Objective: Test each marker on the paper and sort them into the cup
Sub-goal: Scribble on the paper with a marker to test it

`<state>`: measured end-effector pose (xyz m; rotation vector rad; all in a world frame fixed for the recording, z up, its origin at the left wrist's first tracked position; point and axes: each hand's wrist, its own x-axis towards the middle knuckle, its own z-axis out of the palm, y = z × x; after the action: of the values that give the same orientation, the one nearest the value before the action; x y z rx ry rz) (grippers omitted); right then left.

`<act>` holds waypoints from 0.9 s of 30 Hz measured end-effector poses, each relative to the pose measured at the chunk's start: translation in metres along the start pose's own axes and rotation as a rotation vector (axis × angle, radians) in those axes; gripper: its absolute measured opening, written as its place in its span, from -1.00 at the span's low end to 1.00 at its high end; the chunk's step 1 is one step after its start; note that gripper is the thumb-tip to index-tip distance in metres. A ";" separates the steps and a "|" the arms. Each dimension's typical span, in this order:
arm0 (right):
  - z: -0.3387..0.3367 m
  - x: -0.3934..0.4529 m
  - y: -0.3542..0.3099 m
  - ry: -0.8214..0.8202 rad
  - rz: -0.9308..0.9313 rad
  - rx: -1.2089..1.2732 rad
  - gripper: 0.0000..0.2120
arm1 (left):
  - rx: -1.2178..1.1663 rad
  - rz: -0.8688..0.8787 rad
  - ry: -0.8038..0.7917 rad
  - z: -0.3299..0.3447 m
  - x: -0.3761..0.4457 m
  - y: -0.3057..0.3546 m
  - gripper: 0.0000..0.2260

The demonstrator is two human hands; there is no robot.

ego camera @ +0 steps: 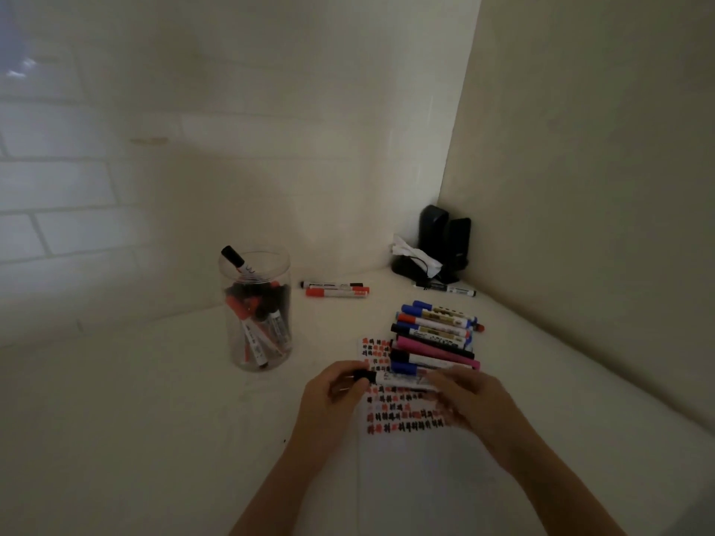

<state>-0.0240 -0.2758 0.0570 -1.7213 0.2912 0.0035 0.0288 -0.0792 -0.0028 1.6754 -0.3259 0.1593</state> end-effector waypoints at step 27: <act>0.025 0.105 -0.036 0.029 -0.576 -0.987 -0.81 | 0.333 -0.151 0.124 -0.004 0.101 0.008 -0.77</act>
<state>0.0885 -0.2661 0.0699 -2.7322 -0.2543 -0.3511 0.1221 -0.0885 0.0345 2.0017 -0.0797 0.2123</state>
